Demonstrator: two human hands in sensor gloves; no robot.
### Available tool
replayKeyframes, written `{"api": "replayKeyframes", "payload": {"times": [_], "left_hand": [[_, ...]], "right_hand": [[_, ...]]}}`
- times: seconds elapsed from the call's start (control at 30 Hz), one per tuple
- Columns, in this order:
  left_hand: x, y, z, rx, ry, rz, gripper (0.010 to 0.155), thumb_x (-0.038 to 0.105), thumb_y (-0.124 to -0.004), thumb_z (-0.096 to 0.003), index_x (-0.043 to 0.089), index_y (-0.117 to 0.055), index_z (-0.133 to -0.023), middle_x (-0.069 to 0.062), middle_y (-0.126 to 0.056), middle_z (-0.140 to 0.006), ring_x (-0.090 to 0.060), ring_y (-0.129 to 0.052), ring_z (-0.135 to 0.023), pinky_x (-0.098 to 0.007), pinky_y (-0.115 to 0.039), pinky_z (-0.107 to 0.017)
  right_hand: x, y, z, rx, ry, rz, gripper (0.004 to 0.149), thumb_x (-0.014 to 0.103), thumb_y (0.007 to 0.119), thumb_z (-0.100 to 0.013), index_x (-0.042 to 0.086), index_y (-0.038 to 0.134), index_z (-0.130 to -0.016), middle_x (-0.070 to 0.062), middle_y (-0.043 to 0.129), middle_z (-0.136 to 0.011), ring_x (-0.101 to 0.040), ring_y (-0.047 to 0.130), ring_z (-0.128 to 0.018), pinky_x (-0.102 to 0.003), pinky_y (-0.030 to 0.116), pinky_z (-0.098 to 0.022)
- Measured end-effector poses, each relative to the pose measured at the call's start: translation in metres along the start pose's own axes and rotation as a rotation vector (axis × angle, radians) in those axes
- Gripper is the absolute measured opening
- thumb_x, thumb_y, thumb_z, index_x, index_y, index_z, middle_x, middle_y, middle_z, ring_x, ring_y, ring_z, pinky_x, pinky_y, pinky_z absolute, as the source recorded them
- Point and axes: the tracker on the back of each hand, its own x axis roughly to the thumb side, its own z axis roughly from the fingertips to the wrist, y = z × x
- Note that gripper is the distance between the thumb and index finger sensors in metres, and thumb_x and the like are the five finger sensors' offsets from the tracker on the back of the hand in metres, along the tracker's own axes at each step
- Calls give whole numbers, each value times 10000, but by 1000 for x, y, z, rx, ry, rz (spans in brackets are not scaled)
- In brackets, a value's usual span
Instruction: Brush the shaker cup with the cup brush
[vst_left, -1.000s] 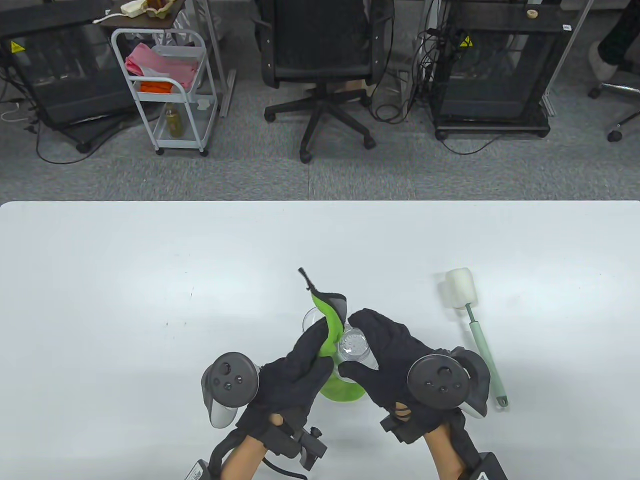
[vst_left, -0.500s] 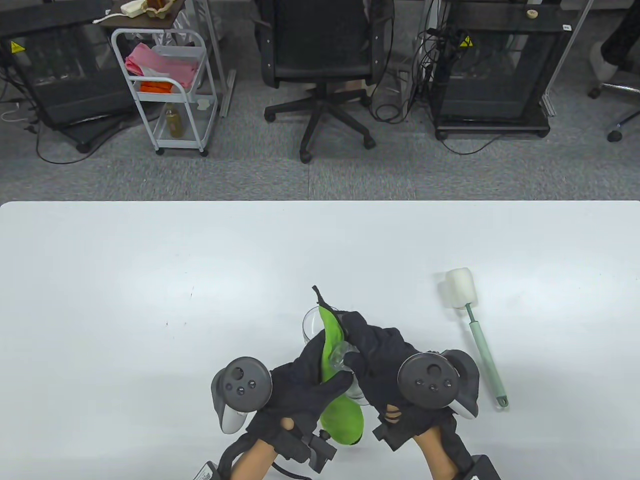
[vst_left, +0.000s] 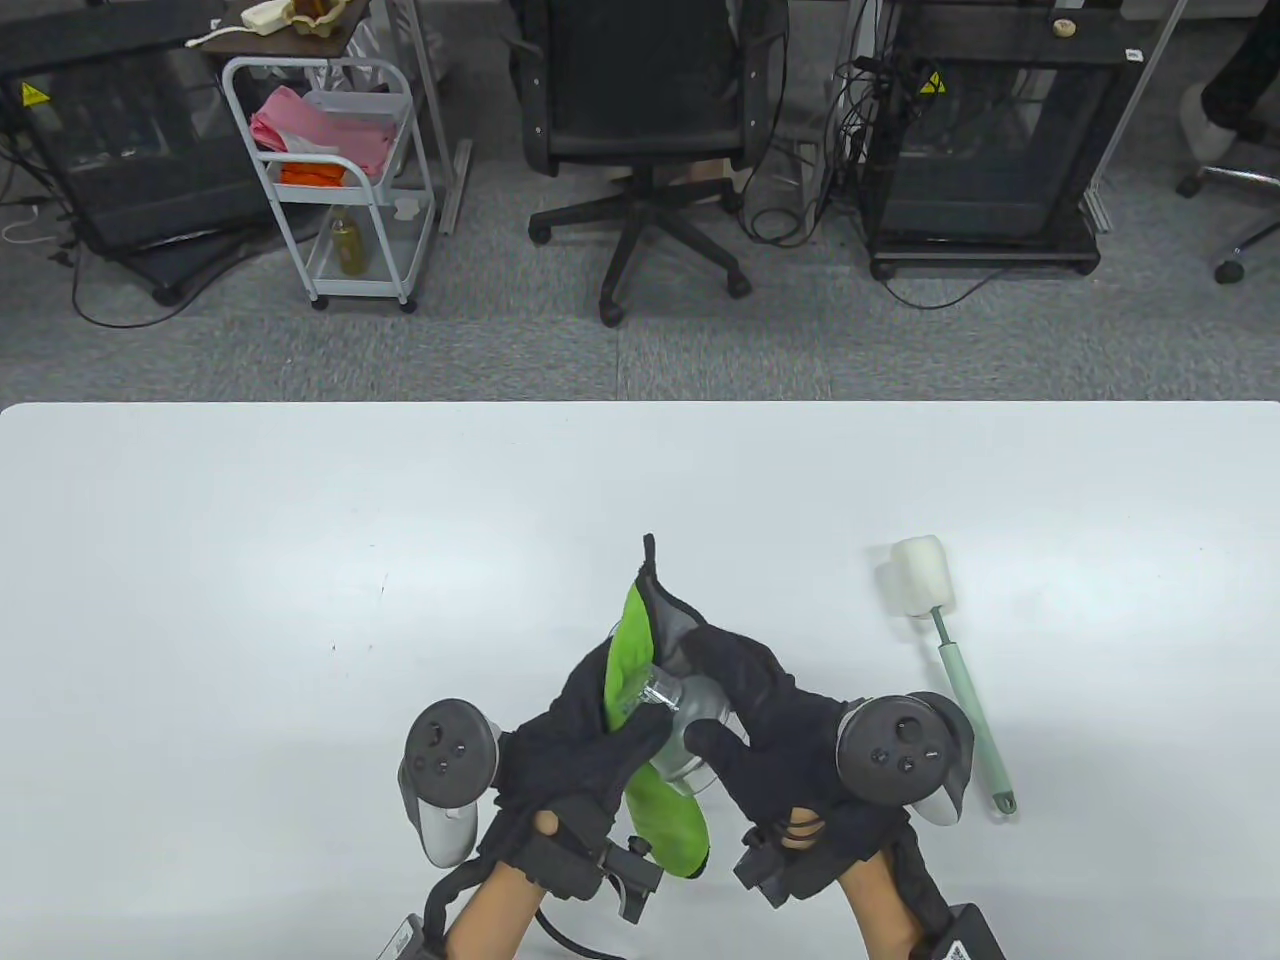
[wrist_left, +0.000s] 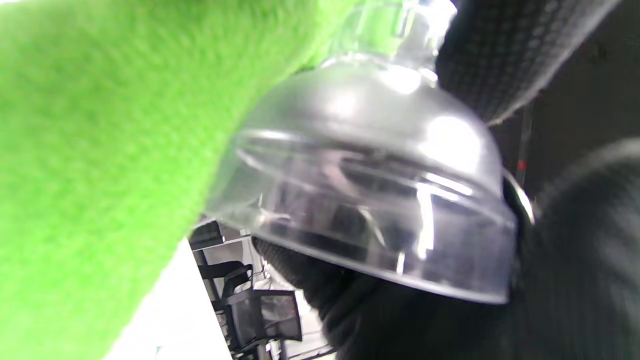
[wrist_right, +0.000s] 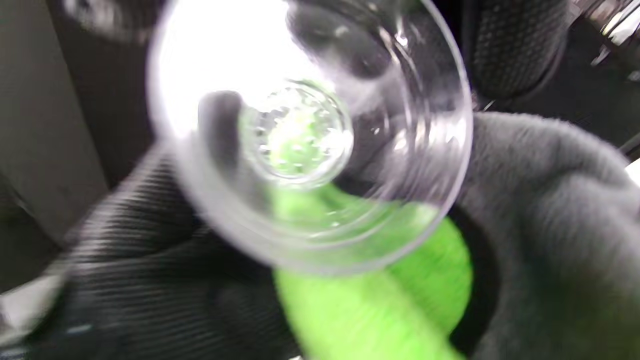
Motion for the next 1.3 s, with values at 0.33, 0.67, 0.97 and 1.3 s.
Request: {"api": "replayKeyframes", "payload": {"times": [0.33,0.67,0.97,1.3], "left_hand": [[-2,13,0,22,-1,132,792,560,-879,-410,164,-600,-1037,-76,-853,-999,-350,-990,-896,-523,-896,-546],[1,8,-1,36,-10,160,758,527,-835,-418,174,-598,-1046,-91,-843,-1023,-359,-968,-925,-526,-886,-564],[1,9,1,25,-9,180,765,520,-841,-412,185,-576,-1046,-88,-821,-1032,-357,-940,-940,-527,-867,-576],[-3,11,-1,85,15,144,756,519,-848,-407,177,-600,-1034,-94,-849,-1009,-348,-971,-917,-511,-888,-566]], "right_hand": [[11,14,-3,32,-117,182,852,567,826,-394,220,427,-1062,-238,513,-1055,-512,745,-878,-565,758,-603],[-1,13,-1,-14,-14,16,806,621,553,-456,213,290,-1099,-280,374,-1111,-543,634,-934,-655,650,-621],[10,17,-5,7,-95,213,926,628,808,-384,252,281,-1045,-200,439,-1059,-475,716,-899,-547,727,-620],[6,21,-4,-5,-121,260,995,670,823,-351,347,163,-1021,-122,282,-1104,-442,569,-966,-628,615,-636]]}}
